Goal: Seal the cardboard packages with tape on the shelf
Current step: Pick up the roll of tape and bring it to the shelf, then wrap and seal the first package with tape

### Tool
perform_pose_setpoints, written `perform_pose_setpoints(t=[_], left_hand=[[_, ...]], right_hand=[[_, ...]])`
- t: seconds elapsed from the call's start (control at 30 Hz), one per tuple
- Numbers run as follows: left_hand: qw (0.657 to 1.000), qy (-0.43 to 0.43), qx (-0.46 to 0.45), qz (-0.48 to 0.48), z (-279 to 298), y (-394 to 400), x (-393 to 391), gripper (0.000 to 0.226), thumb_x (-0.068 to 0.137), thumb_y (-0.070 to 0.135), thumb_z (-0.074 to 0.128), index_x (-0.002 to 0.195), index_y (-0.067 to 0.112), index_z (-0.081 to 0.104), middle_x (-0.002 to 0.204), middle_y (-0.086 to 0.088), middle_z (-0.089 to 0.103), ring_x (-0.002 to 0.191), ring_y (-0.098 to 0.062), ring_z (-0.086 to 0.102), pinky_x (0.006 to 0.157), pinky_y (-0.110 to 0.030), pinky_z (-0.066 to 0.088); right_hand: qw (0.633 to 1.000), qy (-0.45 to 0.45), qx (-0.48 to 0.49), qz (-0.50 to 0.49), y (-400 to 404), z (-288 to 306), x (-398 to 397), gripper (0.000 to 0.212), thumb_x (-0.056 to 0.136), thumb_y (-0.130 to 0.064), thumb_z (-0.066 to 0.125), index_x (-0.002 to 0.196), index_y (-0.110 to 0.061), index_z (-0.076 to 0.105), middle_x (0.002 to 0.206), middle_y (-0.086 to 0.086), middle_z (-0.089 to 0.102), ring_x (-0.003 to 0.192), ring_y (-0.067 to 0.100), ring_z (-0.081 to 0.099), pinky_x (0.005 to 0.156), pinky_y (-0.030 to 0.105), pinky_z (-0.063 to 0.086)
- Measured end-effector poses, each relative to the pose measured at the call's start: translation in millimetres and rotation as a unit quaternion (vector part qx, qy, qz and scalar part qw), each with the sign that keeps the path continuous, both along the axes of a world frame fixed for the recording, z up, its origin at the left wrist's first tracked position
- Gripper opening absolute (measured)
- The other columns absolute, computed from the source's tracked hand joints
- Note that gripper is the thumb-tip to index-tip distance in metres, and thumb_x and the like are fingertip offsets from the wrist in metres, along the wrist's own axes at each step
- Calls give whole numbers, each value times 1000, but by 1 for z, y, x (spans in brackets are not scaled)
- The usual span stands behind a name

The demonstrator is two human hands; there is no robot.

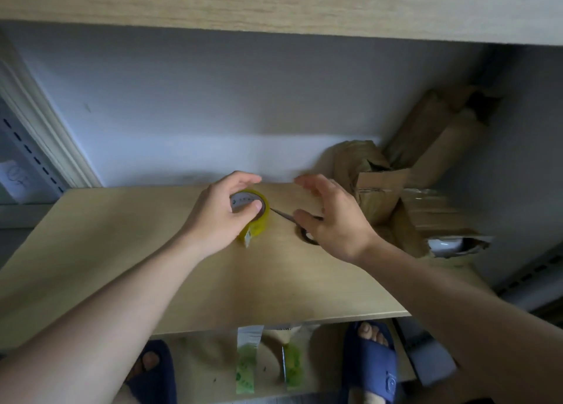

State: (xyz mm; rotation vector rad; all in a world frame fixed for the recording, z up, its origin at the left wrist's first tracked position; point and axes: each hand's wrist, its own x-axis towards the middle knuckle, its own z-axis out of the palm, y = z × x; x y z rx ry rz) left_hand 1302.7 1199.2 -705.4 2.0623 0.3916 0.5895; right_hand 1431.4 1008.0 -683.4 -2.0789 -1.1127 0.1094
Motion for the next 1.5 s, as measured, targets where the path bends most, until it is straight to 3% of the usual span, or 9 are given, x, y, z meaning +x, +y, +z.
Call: perform_pose_setpoints(t=[0.23, 0.37, 0.5, 0.7, 0.83, 1.0, 1.1, 1.23, 1.5], left_hand=[[1000, -8, 15, -7, 6, -45, 51, 34, 87, 29, 73, 116, 42, 63, 125, 22, 66, 125, 0, 59, 114, -40, 44], [999, -21, -24, -28, 7, -71, 74, 43, 89, 11, 73, 124, 34, 61, 128, 17, 66, 124, 5, 58, 112, -32, 45], [995, -13, -84, -45, 6, -96, 97, 52, 91, 10, 72, 138, 24, 55, 129, 18, 63, 108, 14, 61, 96, -19, 51], [993, 11, -111, -31, -2, -122, 120, 67, 89, 13, 74, 147, 27, 44, 131, 18, 58, 133, -2, 50, 113, -29, 41], [992, 33, -115, -36, -8, -125, 131, 63, 73, 41, 70, 134, 36, 55, 127, 14, 68, 124, -7, 61, 109, -43, 49], [991, 35, -122, -41, -20, -124, 143, 61, 70, 57, 68, 128, 41, 58, 127, 15, 68, 124, -10, 61, 106, -46, 51], [990, 47, -125, -33, -16, -128, 142, 54, 70, 58, 64, 122, 45, 58, 127, 15, 68, 124, -9, 61, 107, -41, 51], [991, 59, -121, -11, -15, -127, 141, 38, 93, 31, 64, 129, 40, 56, 128, 12, 66, 125, -14, 59, 108, -41, 48], [990, 54, -128, -17, -7, -123, 134, 36, 104, 18, 55, 138, 26, 55, 125, 14, 60, 122, -11, 55, 100, -26, 40]], right_hand=[[991, -54, 103, -67, -31, 16, 22, 48, 85, -5, 73, 130, -19, 60, 119, -1, 63, 105, 13, 61, 94, 30, 53], [975, -104, 171, -95, -47, 25, 30, 35, 84, -3, 71, 116, -16, 65, 110, -2, 65, 93, 9, 64, 80, 20, 53], [958, -92, 208, -172, -61, 25, 38, 47, 76, 1, 67, 120, -16, 61, 115, 1, 58, 103, 15, 59, 87, 25, 51], [961, 5, 157, -228, -70, 23, 58, 68, 74, -1, 64, 137, -20, 47, 126, 1, 48, 117, 16, 48, 99, 35, 48], [974, 63, 72, -207, -64, 15, 61, 83, 78, -5, 67, 152, -22, 34, 143, 7, 45, 129, 21, 49, 101, 19, 35], [962, 121, 76, -231, -61, 12, 66, 91, 82, -7, 68, 159, -21, 23, 140, 9, 59, 131, 28, 54, 104, 27, 42], [957, 132, 60, -250, -59, 11, 70, 78, 82, -12, 68, 153, -20, 38, 132, 7, 66, 128, 29, 57, 106, 36, 48], [946, 171, 44, -271, -55, 8, 78, 35, 75, -18, 66, 111, -20, 69, 98, 1, 74, 99, 28, 69, 83, 35, 56], [950, 179, 80, -242, -52, 1, 72, 29, 80, -7, 67, 102, -25, 70, 95, -4, 75, 97, 24, 70, 88, 43, 59]])
